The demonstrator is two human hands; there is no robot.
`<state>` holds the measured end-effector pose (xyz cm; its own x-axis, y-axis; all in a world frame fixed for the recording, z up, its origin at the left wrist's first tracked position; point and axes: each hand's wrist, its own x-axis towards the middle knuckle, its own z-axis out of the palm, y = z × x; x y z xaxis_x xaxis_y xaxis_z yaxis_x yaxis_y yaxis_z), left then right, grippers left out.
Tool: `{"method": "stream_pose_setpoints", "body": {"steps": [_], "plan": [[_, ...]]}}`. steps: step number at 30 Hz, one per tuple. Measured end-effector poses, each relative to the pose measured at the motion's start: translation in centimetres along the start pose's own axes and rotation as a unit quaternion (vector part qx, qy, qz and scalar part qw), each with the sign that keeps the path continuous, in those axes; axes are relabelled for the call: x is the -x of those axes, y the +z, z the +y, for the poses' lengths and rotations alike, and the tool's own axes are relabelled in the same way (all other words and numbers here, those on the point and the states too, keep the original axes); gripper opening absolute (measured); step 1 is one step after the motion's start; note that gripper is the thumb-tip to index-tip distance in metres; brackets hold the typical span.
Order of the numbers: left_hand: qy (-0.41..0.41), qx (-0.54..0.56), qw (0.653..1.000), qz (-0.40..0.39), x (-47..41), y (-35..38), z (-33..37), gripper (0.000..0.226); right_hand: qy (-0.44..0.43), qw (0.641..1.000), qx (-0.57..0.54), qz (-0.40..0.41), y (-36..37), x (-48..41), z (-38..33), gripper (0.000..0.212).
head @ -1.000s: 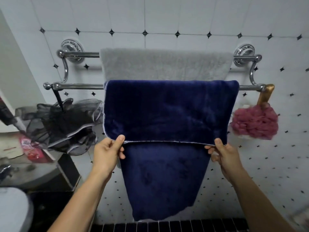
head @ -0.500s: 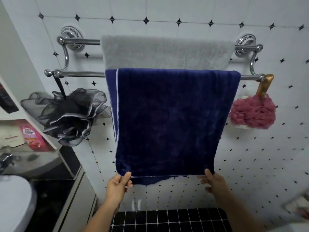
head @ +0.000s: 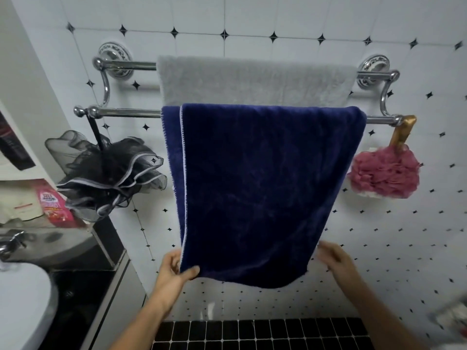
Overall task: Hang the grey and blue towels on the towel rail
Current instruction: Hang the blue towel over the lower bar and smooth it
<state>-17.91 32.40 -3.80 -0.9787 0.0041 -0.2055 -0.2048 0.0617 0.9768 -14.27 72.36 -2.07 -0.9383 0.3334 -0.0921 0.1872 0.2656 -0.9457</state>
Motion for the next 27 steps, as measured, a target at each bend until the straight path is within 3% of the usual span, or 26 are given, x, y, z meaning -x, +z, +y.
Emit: {"method": "stream_pose_setpoints", "body": {"steps": [3, 8, 13, 15, 18, 21, 24, 27], "plan": [[0.096, 0.016, 0.995, 0.005, -1.3, -0.1, 5.9, 0.055, -0.11, 0.993, -0.043, 0.028, -1.0, -2.1, -7.6, 0.029], [0.274, -0.017, 0.952, 0.138, -2.4, 1.3, 15.9, 0.041, -0.2, 0.969, -0.098, 0.108, -1.8, -4.6, -17.0, 0.014], [0.337, -0.048, 0.908, 0.242, -2.2, 2.6, 24.5, 0.025, -0.159, 0.957, -0.19, 0.149, -2.8, -4.5, -23.3, 0.022], [0.328, -0.04, 0.902, 0.278, -2.1, 2.8, 26.7, 0.025, -0.135, 0.957, -0.227, 0.122, -3.5, -4.4, -24.5, 0.02], [0.261, -0.011, 0.921, 0.288, -2.4, 2.9, 28.5, 0.037, -0.062, 0.953, -0.292, 0.049, -4.9, -4.4, -25.8, 0.029], [0.206, 0.027, 0.942, 0.265, -2.4, 3.0, 29.9, 0.027, -0.009, 0.953, -0.302, -0.027, -6.2, -3.9, -27.1, 0.022], [0.158, 0.027, 0.958, 0.238, -2.6, 2.8, 31.1, 0.025, 0.001, 0.95, -0.305, -0.061, -6.8, -3.6, -27.5, 0.017], [0.163, -0.003, 0.956, 0.242, -2.2, 1.9, 32.0, 0.025, -0.021, 0.948, -0.311, -0.061, -7.0, -3.6, -27.9, 0.011]]}}
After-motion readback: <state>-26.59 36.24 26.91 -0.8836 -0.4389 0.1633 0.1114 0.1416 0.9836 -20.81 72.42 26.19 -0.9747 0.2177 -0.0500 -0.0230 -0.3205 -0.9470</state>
